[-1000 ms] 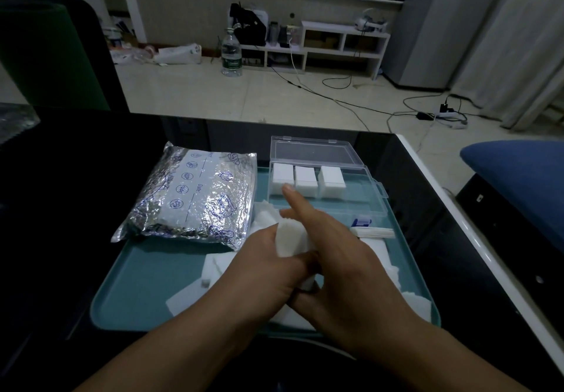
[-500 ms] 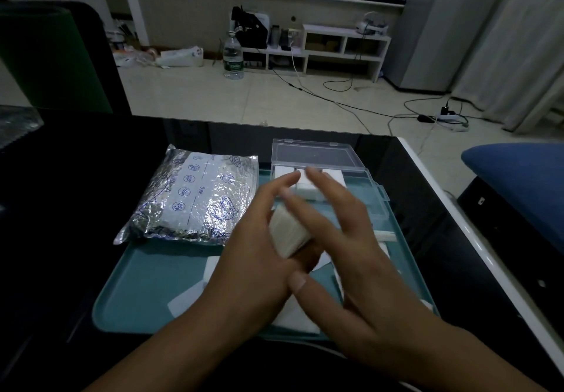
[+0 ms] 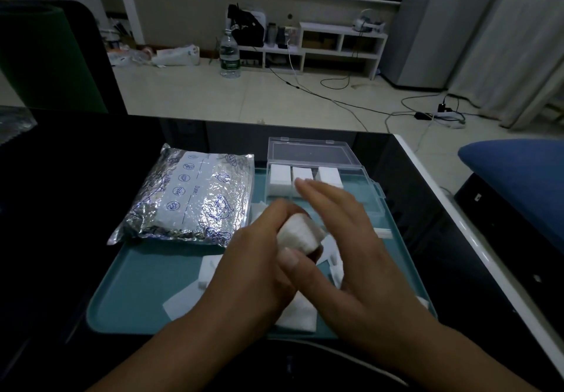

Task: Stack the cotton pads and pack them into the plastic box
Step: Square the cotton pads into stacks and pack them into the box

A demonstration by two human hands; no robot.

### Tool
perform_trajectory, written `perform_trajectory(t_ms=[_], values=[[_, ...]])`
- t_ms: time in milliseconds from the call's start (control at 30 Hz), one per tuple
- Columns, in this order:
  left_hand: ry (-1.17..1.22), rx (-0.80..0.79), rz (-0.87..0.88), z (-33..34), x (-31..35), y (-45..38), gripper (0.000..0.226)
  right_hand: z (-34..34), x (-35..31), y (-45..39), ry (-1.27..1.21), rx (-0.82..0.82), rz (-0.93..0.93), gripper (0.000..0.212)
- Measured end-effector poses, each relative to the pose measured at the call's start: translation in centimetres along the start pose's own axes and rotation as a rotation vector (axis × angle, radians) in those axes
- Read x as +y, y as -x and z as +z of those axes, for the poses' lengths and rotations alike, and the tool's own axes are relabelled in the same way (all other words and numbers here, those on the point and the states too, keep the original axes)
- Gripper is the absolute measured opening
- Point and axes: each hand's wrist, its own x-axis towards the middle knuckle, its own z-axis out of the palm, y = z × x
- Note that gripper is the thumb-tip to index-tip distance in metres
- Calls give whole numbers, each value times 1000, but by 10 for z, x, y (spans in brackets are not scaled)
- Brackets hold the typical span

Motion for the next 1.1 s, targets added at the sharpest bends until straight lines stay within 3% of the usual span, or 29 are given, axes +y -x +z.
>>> perform_trajectory(t_ms=[67,300,467,600,767,933,1033,1100], values=[[-126,42,38,1,-1,3,26,5,-1,3,-84,9,93,78],[-102,110,37,6,3,4,32,10,3,0,-67,95,117,76],[-22,109,26,8,4,6,30,12,3,0,-78,97,98,68],[179,33,5,7,7,6,24,7,2,-1,-110,-2,-15,67],[330,-26,-65,3,8,-1,46,-7,6,-2,-104,-96,-89,59],[274,-121,-107,-1,0,-5,58,-18,12,-10,-105,-103,-63,35],[187,-152,-144,-3,-3,-6,86,-22,13,-13,-187,-92,37,22],[116,-130,-156,-2,-3,-5,88,-22,14,-14,-261,-55,115,20]])
